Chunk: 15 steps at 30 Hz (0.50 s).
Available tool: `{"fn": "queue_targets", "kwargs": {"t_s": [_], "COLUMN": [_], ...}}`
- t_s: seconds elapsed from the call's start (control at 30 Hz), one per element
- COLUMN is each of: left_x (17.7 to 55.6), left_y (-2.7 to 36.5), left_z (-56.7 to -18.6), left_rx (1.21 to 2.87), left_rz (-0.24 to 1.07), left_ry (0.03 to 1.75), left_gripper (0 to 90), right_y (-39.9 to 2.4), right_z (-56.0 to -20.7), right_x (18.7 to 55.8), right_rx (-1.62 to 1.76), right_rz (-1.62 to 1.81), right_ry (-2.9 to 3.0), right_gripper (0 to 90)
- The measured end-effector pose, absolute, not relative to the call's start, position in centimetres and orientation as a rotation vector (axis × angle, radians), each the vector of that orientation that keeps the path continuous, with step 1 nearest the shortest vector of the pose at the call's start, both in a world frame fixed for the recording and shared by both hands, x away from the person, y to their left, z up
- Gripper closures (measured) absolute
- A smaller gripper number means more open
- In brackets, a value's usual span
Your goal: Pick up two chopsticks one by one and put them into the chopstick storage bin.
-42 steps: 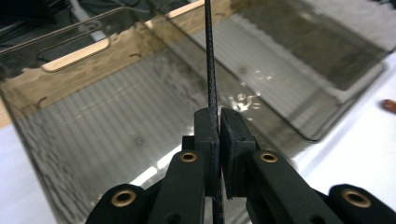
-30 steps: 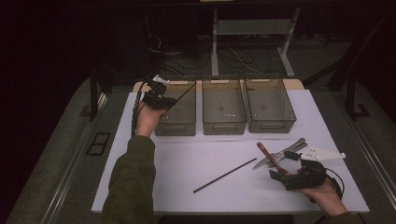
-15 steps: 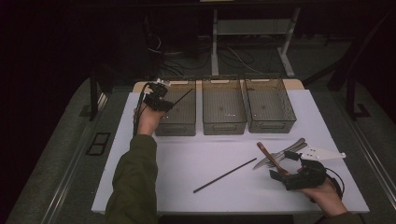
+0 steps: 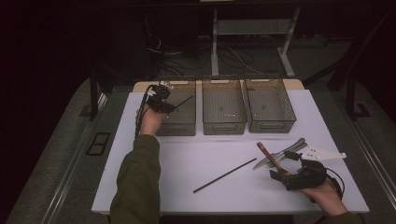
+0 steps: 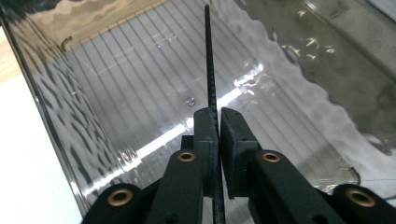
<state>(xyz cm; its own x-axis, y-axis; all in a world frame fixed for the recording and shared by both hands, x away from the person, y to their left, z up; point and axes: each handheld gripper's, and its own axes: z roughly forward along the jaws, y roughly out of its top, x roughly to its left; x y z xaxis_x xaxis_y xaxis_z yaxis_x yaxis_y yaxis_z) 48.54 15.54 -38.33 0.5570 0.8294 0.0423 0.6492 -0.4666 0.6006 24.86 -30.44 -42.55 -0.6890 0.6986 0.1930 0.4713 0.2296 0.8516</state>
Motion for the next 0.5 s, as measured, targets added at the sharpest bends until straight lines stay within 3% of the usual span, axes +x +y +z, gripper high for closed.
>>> {"fn": "queue_targets", "kwargs": {"t_s": [0.13, 0.5], "left_x": [48.3, 46.5], "left_y": [15.6, 15.5], "left_z": [-37.9, -35.6], "left_rx": [2.243, 2.143], "left_rz": [0.472, 0.426], "left_ry": [1.165, 1.041], "left_gripper": [63.1, 47.0], "right_y": [-30.4, -30.5], "right_z": [-42.6, -42.6], "right_x": [24.9, 24.9], "right_rx": [1.106, 1.11], "right_rz": [1.444, 1.441], "right_ry": [2.272, 2.267], "right_gripper": [0.9, 0.9]}}
